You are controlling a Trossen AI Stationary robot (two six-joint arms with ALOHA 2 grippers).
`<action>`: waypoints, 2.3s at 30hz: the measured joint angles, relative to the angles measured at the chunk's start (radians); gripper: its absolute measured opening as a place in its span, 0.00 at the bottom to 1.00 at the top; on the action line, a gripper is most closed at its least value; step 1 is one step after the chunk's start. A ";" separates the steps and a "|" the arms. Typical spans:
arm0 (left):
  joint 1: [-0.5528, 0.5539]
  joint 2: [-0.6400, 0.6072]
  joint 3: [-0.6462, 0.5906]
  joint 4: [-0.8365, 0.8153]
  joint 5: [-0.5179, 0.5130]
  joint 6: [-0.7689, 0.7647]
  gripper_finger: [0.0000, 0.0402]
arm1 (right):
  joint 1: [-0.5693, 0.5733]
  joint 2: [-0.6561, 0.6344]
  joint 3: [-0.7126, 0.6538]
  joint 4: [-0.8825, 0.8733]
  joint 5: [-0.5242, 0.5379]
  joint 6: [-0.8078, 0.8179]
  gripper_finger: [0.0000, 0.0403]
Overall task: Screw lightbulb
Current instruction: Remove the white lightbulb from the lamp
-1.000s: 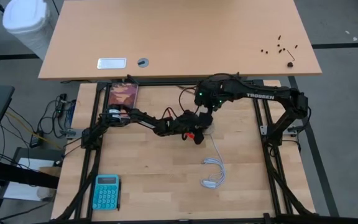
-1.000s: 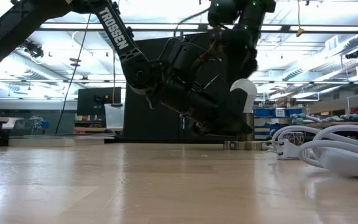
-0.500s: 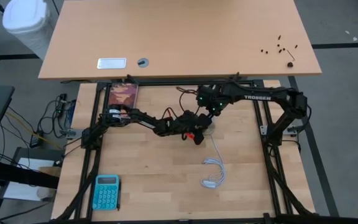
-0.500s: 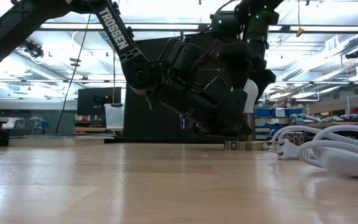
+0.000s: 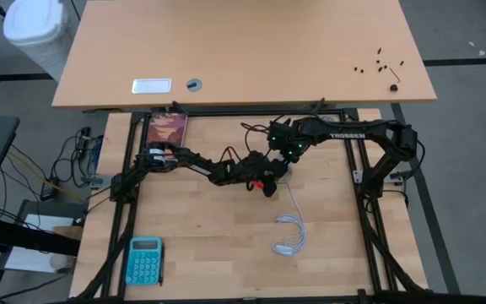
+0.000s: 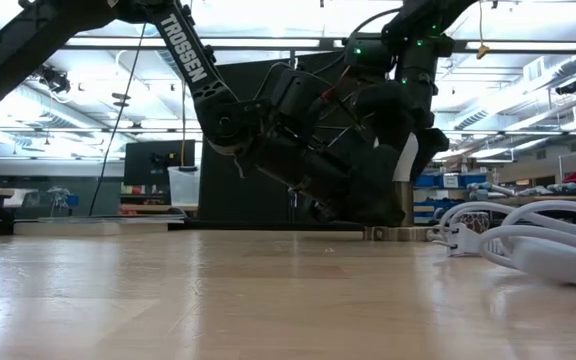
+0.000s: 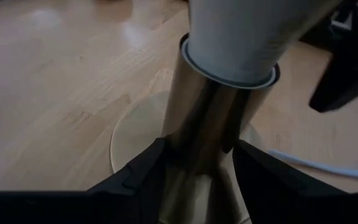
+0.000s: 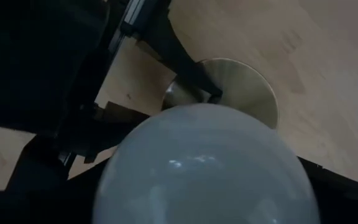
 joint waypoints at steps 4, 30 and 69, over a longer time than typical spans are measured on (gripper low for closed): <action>-0.002 0.000 0.000 0.000 0.001 0.021 0.46 | 0.000 0.000 0.000 0.001 -0.010 -0.005 0.74; -0.006 0.118 0.011 0.324 -0.057 0.044 0.59 | -0.033 0.001 -0.002 0.022 -0.041 -0.030 0.79; -0.021 0.138 0.013 0.350 -0.157 0.099 0.46 | -0.029 0.002 -0.001 0.046 0.026 -0.094 0.60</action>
